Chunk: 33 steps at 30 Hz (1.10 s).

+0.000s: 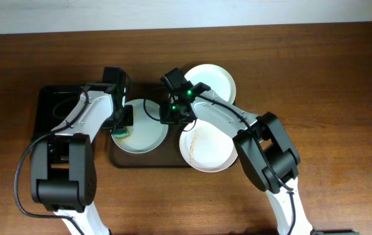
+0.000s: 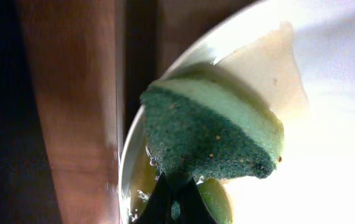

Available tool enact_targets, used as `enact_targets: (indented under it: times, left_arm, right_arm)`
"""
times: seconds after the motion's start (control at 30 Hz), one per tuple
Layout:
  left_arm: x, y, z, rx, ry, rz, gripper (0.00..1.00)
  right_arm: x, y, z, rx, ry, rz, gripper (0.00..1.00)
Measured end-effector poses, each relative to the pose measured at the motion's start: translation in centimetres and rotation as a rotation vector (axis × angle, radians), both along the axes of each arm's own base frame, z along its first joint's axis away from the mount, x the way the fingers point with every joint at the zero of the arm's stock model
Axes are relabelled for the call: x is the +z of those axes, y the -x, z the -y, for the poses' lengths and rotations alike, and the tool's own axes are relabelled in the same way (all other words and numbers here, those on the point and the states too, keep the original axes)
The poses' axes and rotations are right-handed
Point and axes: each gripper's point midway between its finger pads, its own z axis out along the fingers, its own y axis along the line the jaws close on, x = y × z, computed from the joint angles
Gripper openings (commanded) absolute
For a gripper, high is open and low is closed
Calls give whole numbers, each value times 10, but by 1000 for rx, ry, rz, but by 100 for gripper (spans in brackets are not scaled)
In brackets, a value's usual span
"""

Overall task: Clean dirty plates on tray and stack at the side
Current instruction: 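Scrub the left white plate with the sponge while right gripper holds rim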

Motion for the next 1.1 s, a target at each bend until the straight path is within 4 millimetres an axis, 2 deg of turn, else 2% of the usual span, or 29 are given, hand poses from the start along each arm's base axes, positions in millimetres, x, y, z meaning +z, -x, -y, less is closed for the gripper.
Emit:
enact_targets:
  times: [0.1,0.2,0.3,0.4,0.47,0.53,0.67,0.77,0.9,1.03,1.1]
  left_arm:
    - [-1,15,6,-13,38,-66,1]
    - [-2,18,28,-79,183,-85,1]
    - [3,12,56,-151,347,-54,1]
    - [8,2,74,-199,435,-2,1]
    - [9,-4,78,-209,451,25,1]
    - [8,-5,76,-184,443,23,1]
    - [4,28,67,-133,408,-116,1]
    - [1,28,55,-125,328,-119,1]
    - [-2,7,31,-82,167,-37,1]
    - [3,-27,5,-13,17,113,1]
    - [8,-43,1,9,-6,183,1]
  right_arm:
    - [0,1,-1,8,-2,-1,4]
    - [0,1,-1,8,-1,-1,4]
    - [0,1,0,6,2,1,4]
    - [0,0,1,0,3,2,4]
    - [0,-1,1,-4,3,1,4]
    - [0,-1,1,-6,3,0,4]
    - [0,0,1,-4,3,0,4]
    - [0,-1,1,-4,3,1,4]
    - [0,-1,1,-7,2,0,4]
    - [0,-1,1,-11,1,-1,4]
    - [0,-1,1,-12,1,1,4]
